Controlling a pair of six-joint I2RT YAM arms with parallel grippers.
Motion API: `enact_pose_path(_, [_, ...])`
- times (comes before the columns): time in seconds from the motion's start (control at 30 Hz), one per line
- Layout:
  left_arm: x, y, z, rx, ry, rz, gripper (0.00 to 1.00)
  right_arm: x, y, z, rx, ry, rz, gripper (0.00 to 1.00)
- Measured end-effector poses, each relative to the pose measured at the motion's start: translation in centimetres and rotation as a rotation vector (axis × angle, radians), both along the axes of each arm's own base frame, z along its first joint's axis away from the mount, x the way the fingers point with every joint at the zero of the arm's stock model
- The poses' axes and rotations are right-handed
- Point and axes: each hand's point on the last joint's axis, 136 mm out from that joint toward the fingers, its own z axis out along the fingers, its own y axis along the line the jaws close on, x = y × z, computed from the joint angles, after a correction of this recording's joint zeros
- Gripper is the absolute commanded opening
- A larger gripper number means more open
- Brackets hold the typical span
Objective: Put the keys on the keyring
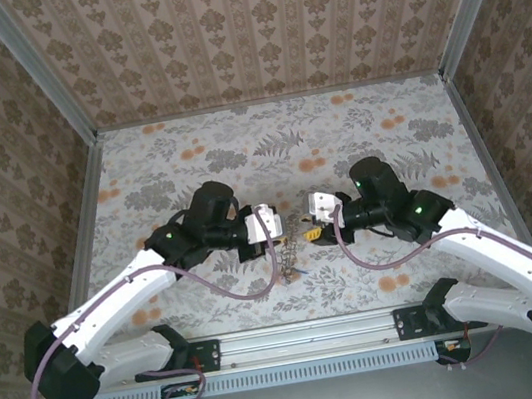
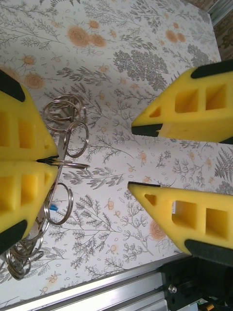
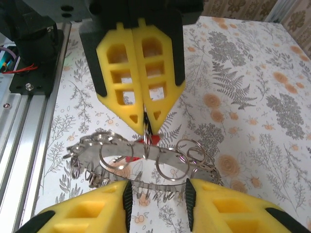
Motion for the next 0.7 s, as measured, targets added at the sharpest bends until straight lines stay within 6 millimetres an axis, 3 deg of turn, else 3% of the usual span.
enact_pose_path(0.27, [-0.1, 0.0, -0.2, 0.017, 0.0, -0.003, 0.0, -0.6, 1.8, -1.5, -0.036, 0.047, 0.053, 0.31])
enact_pose_path(0.5, [-0.2, 0.0, -0.3, 0.021, 0.001, -0.005, 0.0, -0.3, 2.3, -1.8, -0.032, 0.07, 0.037, 0.15])
enact_pose_path(0.6, [-0.2, 0.1, -0.3, 0.022, 0.001, -0.005, 0.0, -0.1, 2.4, -1.5, -0.021, 0.064, 0.025, 0.0])
enact_pose_path(0.7, [-0.1, 0.1, -0.3, 0.022, 0.002, -0.004, 0.0, 0.0, 2.4, -1.5, -0.014, 0.07, 0.016, 0.0])
